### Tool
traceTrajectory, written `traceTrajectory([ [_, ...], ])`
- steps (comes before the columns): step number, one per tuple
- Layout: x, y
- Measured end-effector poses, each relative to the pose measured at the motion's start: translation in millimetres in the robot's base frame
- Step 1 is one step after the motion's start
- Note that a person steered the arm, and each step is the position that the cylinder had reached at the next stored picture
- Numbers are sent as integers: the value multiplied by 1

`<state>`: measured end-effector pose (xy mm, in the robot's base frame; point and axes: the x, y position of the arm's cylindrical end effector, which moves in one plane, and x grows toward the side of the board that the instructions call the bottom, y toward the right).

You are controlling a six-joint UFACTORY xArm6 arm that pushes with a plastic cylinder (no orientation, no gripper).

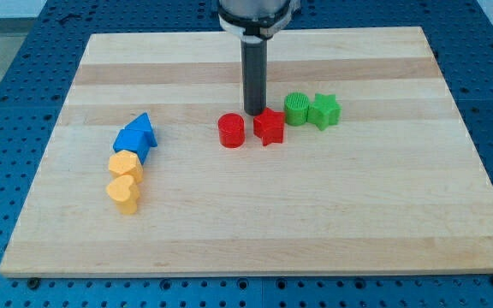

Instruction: Slide the red star towards the yellow heart and yellow hexagon

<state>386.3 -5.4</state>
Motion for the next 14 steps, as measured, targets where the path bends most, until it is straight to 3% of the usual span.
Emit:
traceTrajectory([
  [3,53,16],
  [4,23,45],
  [6,30,73],
  [9,85,55],
  [10,123,-3],
  [12,133,-35],
  [14,129,-2],
])
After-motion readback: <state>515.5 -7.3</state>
